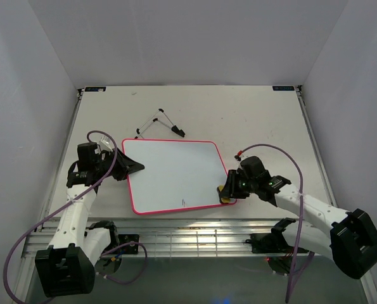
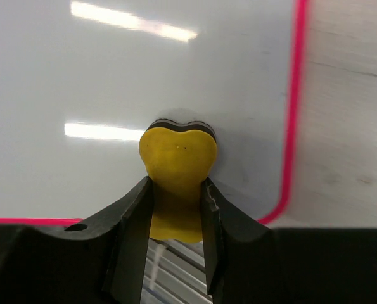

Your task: Erase the whiteboard

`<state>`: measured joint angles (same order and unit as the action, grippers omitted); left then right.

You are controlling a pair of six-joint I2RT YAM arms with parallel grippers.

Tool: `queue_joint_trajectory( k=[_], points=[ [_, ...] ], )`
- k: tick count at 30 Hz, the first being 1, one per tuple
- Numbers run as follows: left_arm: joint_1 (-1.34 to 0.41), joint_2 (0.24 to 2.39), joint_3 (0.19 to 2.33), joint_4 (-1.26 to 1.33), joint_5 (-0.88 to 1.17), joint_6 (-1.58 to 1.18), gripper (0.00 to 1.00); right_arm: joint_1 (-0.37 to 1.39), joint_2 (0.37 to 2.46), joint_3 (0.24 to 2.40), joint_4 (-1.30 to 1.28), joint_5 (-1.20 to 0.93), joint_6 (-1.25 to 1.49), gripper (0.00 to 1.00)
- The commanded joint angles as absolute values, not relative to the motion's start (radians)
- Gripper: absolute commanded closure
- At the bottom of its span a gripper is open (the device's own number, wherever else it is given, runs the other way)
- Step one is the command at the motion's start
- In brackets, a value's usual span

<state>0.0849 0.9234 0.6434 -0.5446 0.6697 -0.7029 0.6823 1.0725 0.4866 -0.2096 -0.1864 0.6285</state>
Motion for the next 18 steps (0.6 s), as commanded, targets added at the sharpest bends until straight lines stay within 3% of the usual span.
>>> queue_joint_trajectory(
  k=[1, 5, 11, 18],
  points=[
    [0.086, 0.923, 0.632, -0.540, 0.477, -0.617, 1.00, 0.594, 1.040, 0.437, -0.350, -0.166, 0.515, 0.73],
    [0.086, 0.923, 0.629, -0.537, 0.477, -0.618, 1.00, 0.620, 1.058, 0.451, -0.245, -0.302, 0.557, 0.74],
    [0.086, 0.917, 0.627, -0.535, 0.477, -0.618, 1.00, 0.956, 1.152, 0.619, -0.126, -0.266, 0.692, 0.74],
    [0.086, 0.908, 0.626, -0.537, 0.474, -0.620, 1.00, 1.195, 1.368, 0.902, -0.124, -0.203, 0.729, 0.74]
  ],
)
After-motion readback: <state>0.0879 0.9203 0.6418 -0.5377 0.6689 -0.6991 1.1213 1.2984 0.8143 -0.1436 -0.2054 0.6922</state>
